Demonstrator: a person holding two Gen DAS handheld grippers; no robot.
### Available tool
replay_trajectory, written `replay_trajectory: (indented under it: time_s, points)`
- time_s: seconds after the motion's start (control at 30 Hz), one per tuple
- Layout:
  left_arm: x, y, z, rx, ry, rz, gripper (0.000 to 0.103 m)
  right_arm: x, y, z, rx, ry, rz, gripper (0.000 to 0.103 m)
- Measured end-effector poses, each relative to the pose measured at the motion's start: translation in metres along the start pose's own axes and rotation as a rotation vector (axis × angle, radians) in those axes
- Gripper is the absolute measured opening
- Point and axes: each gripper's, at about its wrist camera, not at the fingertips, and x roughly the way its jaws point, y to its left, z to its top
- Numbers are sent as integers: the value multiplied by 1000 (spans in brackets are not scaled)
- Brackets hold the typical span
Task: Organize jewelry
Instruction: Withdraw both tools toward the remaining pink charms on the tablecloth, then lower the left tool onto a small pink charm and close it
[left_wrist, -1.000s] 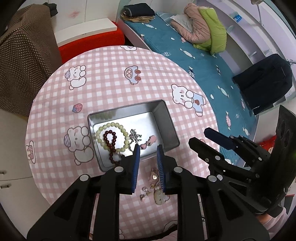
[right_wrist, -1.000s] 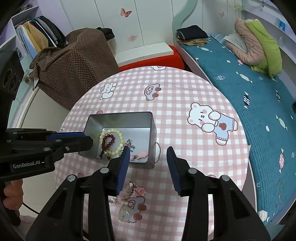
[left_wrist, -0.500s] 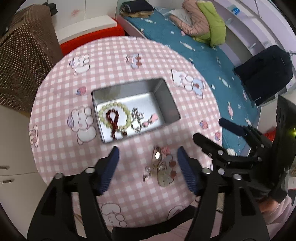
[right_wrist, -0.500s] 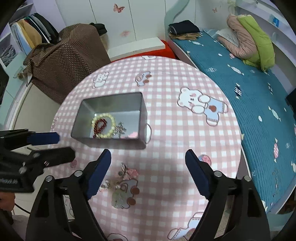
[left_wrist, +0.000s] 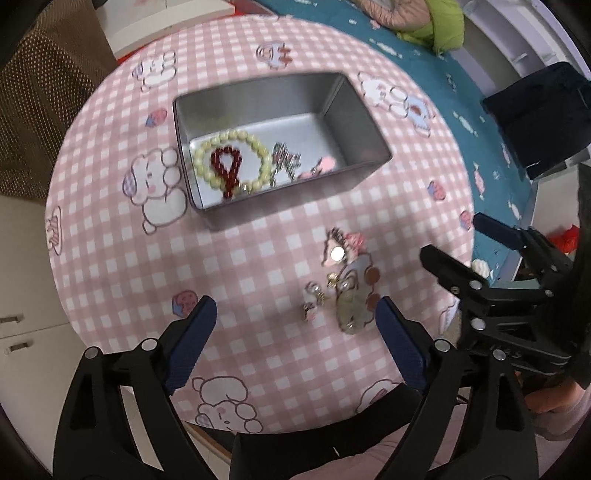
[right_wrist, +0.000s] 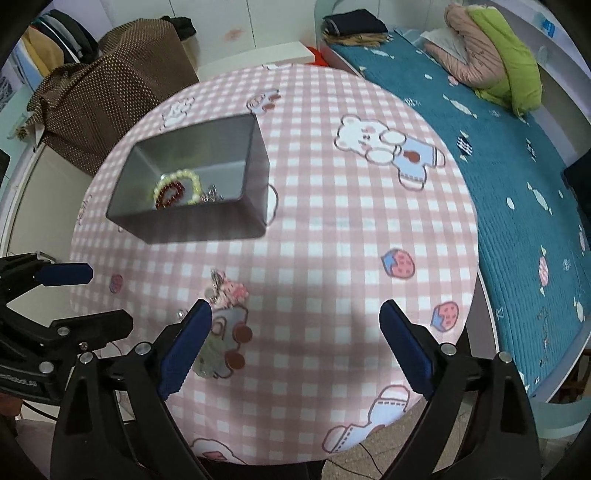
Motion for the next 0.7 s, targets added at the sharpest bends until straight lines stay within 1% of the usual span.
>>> replay_trajectory:
  time_s: [0.13, 0.17, 0.23, 0.4, 0.43, 0.47, 0.5, 0.53, 0.57, 0.6, 0.7]
  points:
    - [19, 3, -4, 4, 41, 59, 89, 8, -1, -7, -2, 33, -15, 89]
    - [24, 4, -5, -1, 52, 61, 89, 10, -1, -8, -3, 40, -19, 90]
    - [31, 6, -6, -8, 64, 42, 89, 14, -3, -11, -2, 56, -22, 91]
    - [42, 3, -10, 13, 67, 69, 88, 22, -7, -18, 2, 80, -17, 91]
    - [42, 3, -10, 17, 63, 70, 85, 23, -7, -19, 3, 83, -15, 91]
    - [42, 2, -11, 22, 57, 73, 76, 24, -8, -20, 3, 85, -14, 91]
    - [44, 2, -11, 30, 60, 79, 72, 25, -9, -21, 3, 88, -12, 91]
    - [46, -2, -9, 35, 67, 79, 65, 26, -9, -21, 2, 90, -12, 91]
    - [48, -2, -10, 41, 76, 76, 56, 27, -9, -22, 2, 93, -12, 91]
    - [52, -7, -8, 43, 81, 77, 52, 29, -10, -23, 2, 96, -11, 91]
    - [57, -11, -8, 65, 95, 75, 50, 30, -11, -23, 1, 98, -6, 91]
